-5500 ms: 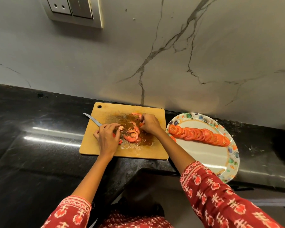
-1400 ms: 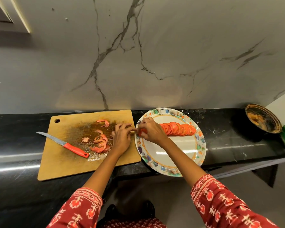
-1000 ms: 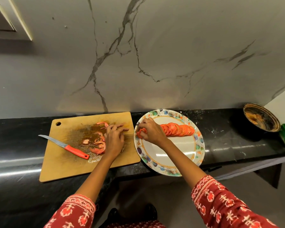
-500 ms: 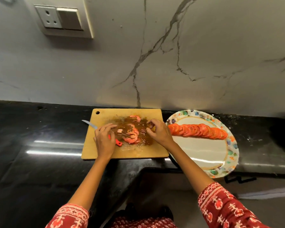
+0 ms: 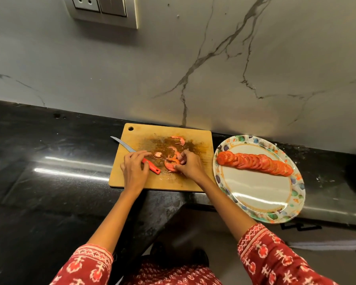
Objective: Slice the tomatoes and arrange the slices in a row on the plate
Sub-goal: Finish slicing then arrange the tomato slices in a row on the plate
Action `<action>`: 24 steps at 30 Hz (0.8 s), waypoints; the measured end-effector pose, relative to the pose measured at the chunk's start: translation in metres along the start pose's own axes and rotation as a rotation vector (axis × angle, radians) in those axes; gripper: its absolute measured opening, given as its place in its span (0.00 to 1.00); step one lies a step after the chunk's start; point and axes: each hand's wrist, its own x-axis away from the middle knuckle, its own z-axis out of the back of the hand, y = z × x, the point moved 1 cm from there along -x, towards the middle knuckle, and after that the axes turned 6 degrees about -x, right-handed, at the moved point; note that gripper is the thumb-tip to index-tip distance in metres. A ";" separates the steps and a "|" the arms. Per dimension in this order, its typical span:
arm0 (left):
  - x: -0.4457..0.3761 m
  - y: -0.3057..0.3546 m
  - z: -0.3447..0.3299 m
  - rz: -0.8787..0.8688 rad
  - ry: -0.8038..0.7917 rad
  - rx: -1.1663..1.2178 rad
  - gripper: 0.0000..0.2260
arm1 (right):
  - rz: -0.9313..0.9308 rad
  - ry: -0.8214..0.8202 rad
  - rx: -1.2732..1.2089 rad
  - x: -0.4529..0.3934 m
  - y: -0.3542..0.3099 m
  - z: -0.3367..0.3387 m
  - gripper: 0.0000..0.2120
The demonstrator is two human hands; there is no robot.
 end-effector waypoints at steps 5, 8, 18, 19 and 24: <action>-0.004 0.007 -0.004 -0.009 -0.008 0.005 0.13 | 0.079 -0.079 -0.109 -0.003 -0.013 0.014 0.08; -0.004 0.007 -0.005 -0.004 -0.005 0.011 0.13 | 0.108 0.000 -0.027 -0.006 -0.021 0.017 0.09; -0.003 0.004 -0.005 0.009 0.002 -0.014 0.13 | 0.056 -0.069 0.273 0.007 -0.003 0.011 0.08; -0.004 0.004 -0.005 0.007 0.005 -0.015 0.13 | 0.036 -0.087 0.260 0.006 -0.002 0.012 0.08; -0.003 0.007 -0.006 0.008 0.010 -0.016 0.13 | -0.001 -0.079 0.255 0.007 -0.003 0.010 0.09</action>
